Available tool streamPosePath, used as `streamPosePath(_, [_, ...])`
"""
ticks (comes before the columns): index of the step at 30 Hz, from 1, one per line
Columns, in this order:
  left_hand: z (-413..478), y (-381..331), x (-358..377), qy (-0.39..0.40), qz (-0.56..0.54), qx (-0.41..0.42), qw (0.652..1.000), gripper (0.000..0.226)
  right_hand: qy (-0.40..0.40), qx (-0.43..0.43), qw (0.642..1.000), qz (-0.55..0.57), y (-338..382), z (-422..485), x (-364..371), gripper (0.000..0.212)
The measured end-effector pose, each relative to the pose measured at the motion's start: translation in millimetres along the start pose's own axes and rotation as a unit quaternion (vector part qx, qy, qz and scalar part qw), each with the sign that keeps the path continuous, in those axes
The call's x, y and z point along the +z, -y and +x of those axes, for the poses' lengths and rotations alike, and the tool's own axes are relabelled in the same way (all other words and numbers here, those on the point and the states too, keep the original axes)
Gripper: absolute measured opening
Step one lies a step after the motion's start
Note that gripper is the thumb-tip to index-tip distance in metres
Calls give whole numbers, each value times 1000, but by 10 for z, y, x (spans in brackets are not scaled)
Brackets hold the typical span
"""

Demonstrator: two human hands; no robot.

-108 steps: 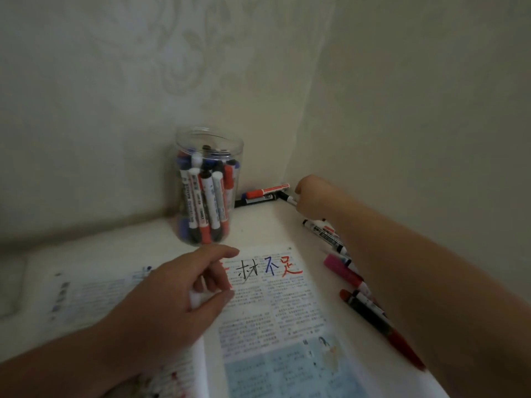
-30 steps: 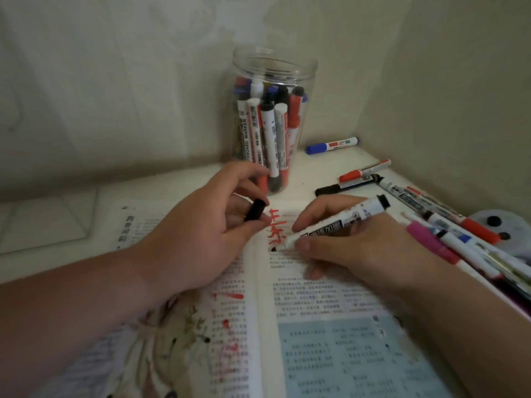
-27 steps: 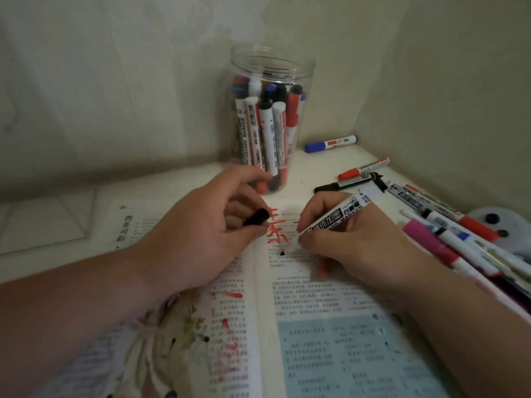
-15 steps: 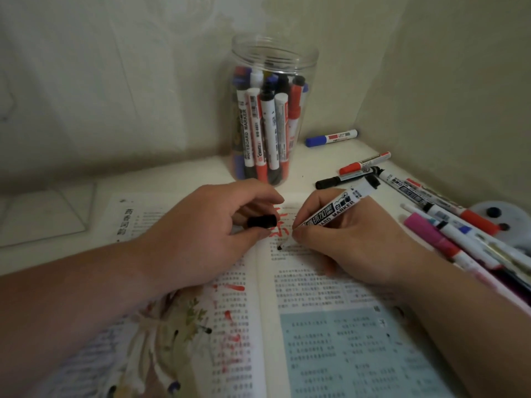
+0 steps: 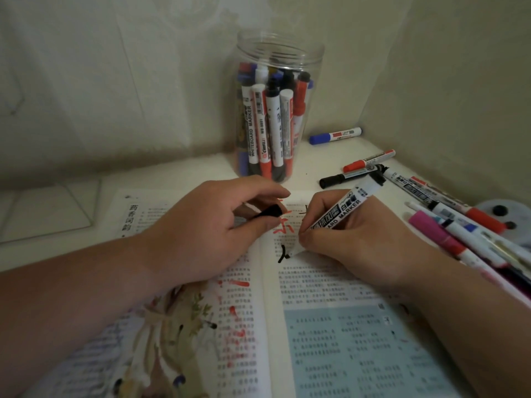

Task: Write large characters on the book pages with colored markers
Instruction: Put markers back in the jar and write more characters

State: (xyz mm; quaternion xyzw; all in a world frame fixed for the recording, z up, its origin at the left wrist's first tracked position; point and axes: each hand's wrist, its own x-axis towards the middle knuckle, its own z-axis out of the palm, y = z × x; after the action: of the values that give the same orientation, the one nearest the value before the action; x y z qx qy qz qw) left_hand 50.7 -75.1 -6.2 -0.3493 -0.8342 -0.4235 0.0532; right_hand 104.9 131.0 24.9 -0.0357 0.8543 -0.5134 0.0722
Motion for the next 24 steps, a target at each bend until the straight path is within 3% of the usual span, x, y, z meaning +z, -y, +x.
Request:
streamPosePath(3, [-7, 9, -31, -11, 53, 15, 998, 30, 2, 2, 1000, -12, 5, 1, -6, 20])
streamPosePath(8, [-13, -5, -22, -15, 61, 23, 998, 33, -67, -7, 998, 15, -16, -11, -89, 10])
streamPosePath(15, [1, 2, 0, -12, 24, 16, 1000, 40, -35, -6, 999, -19, -23, 8, -63, 15])
streamPosePath(20, [-4, 12, 6, -12, 17, 11, 1000, 45, 35, 9, 999, 6, 19, -45, -71, 16])
streamPosePath(24, [-3, 3, 7, -4, 13, 14, 1000, 44, 29, -10, 999, 12, 11, -35, -93, 16])
